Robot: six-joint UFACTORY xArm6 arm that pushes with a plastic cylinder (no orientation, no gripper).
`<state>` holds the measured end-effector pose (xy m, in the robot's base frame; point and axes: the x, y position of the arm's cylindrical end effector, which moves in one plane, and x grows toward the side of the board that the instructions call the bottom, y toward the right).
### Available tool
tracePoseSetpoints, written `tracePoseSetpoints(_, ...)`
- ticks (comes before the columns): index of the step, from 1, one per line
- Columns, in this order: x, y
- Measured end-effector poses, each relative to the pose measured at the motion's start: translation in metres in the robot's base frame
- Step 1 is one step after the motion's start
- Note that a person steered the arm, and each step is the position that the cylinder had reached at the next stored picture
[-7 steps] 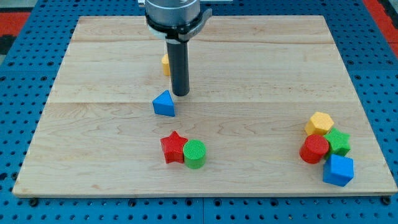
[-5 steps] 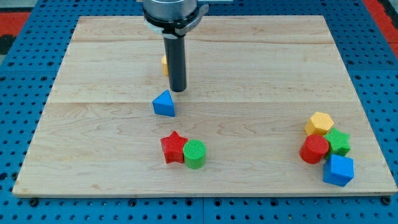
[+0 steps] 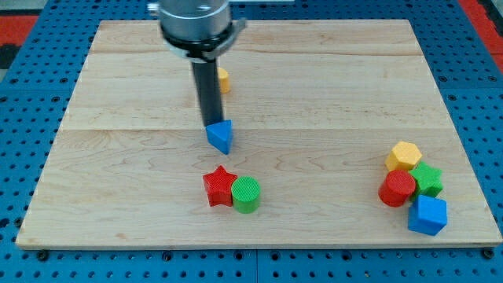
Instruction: Push the blue triangle closer to the red star
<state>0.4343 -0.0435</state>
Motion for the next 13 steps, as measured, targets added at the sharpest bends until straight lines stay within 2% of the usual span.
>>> tracePoseSetpoints(1, 0.000, 0.013)
tracePoseSetpoints(5, 0.010, -0.019)
tracePoseSetpoints(9, 0.009, 0.003)
tracePoseSetpoints(10, 0.032, 0.011)
tracePoseSetpoints(13, 0.051, 0.012)
